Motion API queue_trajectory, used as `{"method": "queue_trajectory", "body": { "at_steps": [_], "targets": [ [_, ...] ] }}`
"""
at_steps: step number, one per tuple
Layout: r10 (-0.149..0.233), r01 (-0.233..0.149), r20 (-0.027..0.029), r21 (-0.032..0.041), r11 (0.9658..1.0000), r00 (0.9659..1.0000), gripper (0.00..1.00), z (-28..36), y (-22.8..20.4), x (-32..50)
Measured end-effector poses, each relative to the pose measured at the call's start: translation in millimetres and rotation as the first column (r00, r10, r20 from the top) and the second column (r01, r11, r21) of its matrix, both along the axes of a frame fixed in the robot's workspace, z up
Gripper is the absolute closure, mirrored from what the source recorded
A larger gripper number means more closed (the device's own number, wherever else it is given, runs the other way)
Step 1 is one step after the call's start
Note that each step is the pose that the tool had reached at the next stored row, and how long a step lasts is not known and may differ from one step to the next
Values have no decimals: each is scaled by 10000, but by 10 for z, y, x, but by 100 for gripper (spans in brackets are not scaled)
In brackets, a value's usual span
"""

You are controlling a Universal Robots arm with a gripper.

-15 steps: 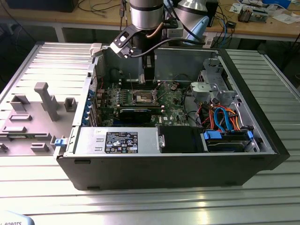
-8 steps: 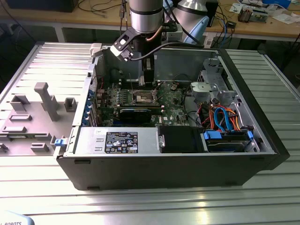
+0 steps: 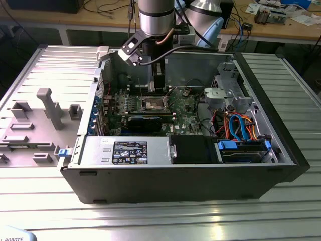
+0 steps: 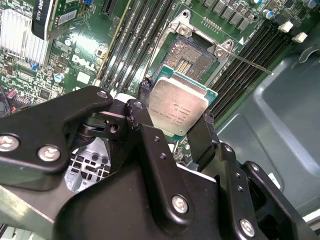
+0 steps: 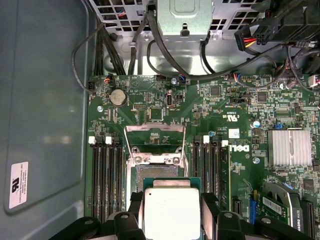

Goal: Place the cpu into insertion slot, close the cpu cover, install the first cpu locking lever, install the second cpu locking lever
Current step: 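Place the cpu into insertion slot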

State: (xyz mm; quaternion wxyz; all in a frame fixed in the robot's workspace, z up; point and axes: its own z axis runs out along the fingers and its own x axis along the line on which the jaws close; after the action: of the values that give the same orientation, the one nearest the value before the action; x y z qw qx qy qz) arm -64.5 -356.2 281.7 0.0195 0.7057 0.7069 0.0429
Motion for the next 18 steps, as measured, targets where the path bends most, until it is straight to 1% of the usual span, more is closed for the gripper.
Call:
{"method": "queue_trajectory", "body": {
  "at_steps": [2,3,6,10,18],
  "targets": [
    [2,-2,1,3,10000,10000,45,-34,12,-4],
    [2,-2,1,2,10000,10000,45,-60,21,-4],
    [2,-2,11,2,10000,10000,45,-137,24,-4],
    [2,-2,11,1,10000,10000,45,-147,23,-4],
    [1,-1,11,1,10000,10000,45,-147,24,-4]
  ]
}}
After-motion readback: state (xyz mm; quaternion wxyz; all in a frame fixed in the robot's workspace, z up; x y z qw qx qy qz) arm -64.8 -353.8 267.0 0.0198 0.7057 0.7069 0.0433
